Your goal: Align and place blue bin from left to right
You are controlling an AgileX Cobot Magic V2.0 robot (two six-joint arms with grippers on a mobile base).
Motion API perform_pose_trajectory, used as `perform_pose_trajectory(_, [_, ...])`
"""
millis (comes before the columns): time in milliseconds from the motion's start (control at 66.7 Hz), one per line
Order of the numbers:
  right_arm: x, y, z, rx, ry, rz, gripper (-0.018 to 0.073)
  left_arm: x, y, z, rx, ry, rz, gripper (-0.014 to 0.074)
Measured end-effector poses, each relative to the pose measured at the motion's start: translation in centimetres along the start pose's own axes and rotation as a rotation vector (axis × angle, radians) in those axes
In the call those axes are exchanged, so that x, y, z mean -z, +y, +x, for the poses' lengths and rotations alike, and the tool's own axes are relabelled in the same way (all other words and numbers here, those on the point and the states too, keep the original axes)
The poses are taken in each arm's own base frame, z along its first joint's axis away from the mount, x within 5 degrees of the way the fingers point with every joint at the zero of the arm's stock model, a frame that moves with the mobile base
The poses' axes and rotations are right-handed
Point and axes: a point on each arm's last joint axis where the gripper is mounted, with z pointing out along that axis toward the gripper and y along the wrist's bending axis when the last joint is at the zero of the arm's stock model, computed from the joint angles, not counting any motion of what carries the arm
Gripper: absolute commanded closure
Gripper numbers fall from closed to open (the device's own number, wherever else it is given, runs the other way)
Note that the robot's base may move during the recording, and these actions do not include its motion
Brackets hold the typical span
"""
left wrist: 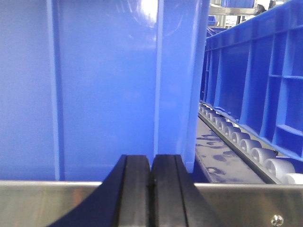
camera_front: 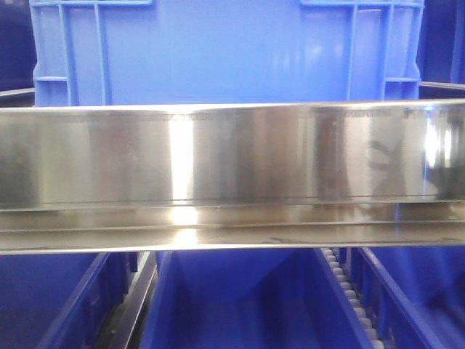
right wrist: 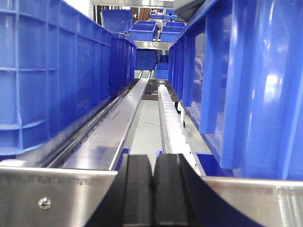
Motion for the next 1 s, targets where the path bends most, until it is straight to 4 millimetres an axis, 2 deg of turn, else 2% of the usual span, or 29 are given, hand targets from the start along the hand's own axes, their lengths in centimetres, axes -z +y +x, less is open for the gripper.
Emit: perform_pose_trajectory(1005, [0.00, 0.00, 0.00, 0.000, 0.000, 0.000, 0.0629, 0.00, 0.00, 0.00, 0.000, 0.000, 0.000, 0.0707])
